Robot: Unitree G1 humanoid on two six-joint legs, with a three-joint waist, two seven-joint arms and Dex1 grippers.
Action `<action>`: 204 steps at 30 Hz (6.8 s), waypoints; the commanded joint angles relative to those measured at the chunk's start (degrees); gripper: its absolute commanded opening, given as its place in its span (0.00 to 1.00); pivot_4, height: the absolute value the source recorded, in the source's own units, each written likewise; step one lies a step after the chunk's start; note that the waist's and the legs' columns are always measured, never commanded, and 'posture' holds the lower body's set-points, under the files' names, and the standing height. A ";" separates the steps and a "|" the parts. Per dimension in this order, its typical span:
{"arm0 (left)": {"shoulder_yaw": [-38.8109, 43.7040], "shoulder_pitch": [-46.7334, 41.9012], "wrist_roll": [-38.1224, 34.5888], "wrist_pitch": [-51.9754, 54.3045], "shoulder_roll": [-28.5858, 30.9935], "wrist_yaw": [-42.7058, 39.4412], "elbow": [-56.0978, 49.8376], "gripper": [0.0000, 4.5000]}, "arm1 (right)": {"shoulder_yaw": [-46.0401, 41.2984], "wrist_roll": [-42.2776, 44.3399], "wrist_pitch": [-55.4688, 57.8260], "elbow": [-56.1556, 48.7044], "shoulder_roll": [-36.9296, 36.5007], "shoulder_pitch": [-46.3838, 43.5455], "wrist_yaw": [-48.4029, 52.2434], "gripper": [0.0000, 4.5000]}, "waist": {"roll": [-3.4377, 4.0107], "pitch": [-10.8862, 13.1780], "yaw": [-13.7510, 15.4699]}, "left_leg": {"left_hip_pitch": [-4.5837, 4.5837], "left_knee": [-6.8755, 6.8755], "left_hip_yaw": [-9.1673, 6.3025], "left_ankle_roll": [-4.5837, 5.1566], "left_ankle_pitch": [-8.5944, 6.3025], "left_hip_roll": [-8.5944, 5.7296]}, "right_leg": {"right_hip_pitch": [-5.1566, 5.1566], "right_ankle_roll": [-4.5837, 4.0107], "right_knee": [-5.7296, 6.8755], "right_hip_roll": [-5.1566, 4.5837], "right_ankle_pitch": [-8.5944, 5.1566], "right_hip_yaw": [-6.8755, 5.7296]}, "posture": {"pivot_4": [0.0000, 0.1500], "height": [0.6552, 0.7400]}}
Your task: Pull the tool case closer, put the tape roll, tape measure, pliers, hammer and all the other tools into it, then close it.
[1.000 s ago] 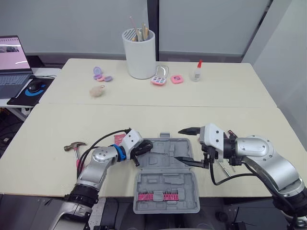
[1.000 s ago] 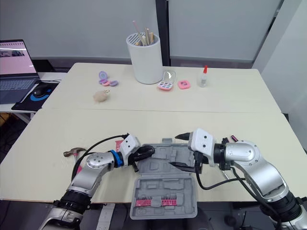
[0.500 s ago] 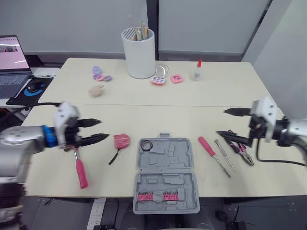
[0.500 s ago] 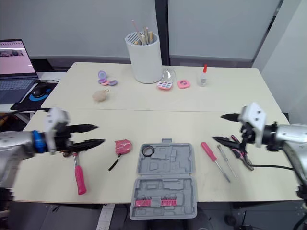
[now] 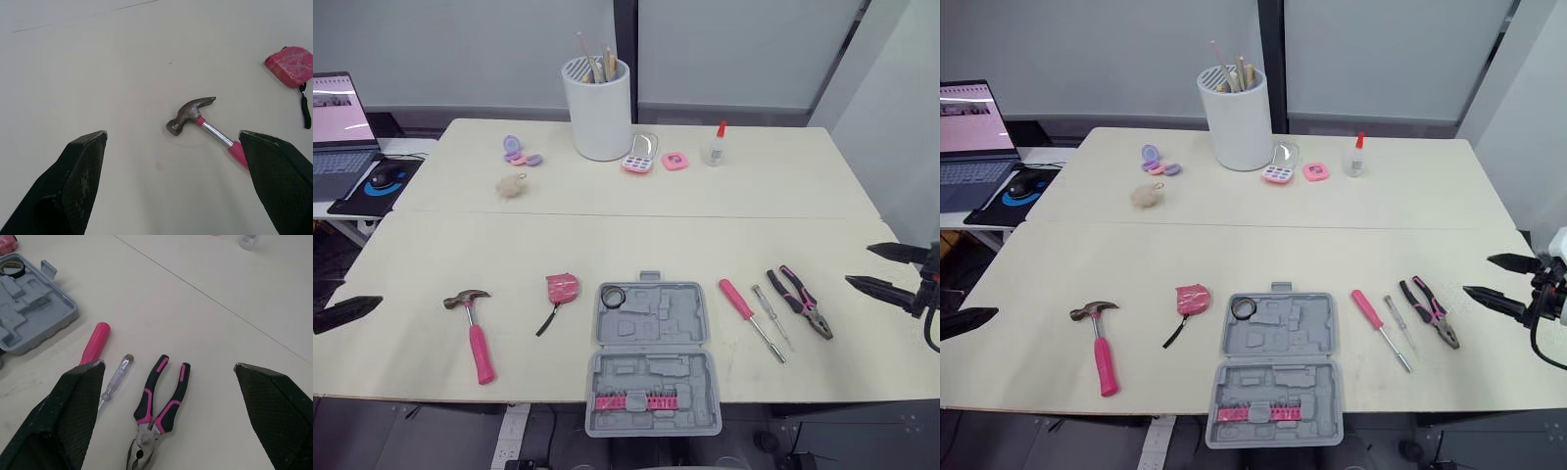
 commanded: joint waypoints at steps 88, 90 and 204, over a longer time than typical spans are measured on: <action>-28.73 8.07 16.42 14.51 -55.31 61.24 -51.23 0.99 | 27.21 7.12 14.22 -35.82 19.25 -24.52 -10.90 1.00 | -0.09 -0.12 0.24 | -0.01 0.14 -0.34 0.00 0.00 -0.08 | 0.22 0.08 0.05 0.10 0.07 -0.07 | 1.00 1.00; -28.17 8.42 16.19 15.78 -55.95 62.40 -51.56 0.99 | 27.50 6.60 13.75 -35.29 19.42 -24.68 -11.03 1.00 | -0.07 -0.15 0.18 | 0.03 0.14 -0.33 0.00 0.00 -0.08 | 0.26 0.08 0.05 0.10 0.07 -0.05 | 1.00 1.00; -26.50 1.55 8.81 -45.58 -24.06 -7.21 -14.44 0.99 | 32.01 5.69 15.69 -39.07 20.02 -22.27 -8.55 1.00 | -0.02 0.00 0.06 | -0.08 -0.05 -0.23 0.00 -0.01 0.01 | 0.01 -0.13 -0.02 0.03 -0.06 -0.13 | 1.00 1.00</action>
